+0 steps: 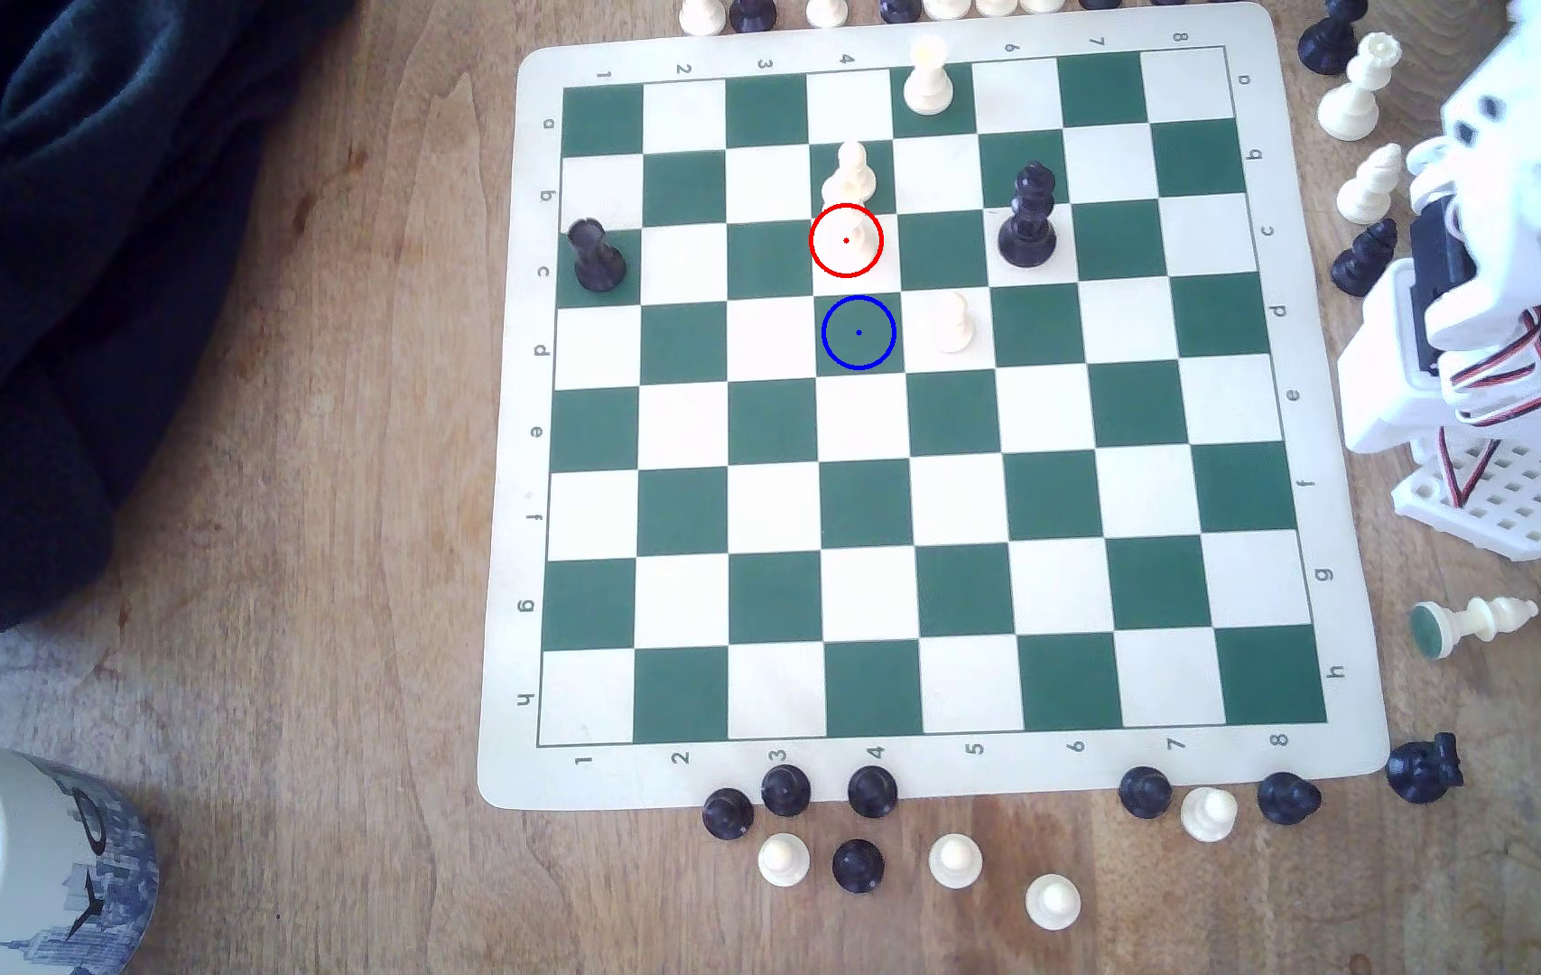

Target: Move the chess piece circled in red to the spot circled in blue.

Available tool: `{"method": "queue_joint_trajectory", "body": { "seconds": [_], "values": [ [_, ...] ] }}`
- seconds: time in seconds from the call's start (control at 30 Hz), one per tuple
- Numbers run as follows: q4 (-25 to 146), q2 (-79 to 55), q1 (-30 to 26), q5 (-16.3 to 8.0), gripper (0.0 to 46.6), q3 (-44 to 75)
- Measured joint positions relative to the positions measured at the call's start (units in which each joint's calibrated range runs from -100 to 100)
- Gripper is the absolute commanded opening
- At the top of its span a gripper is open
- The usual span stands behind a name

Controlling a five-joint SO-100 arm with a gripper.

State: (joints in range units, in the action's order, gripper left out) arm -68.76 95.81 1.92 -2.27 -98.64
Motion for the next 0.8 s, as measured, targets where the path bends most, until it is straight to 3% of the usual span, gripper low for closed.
{"method": "queue_joint_trajectory", "body": {
  "seconds": [0.23,0.47,0.8],
  "values": [
    [33.4,-0.1,1.9,-0.1,0.2,2.7],
    [72.8,-0.3,4.9,-0.3,0.2,14.9],
    [101.6,-4.5,8.5,-1.0,0.3,24.1]
  ]
}}
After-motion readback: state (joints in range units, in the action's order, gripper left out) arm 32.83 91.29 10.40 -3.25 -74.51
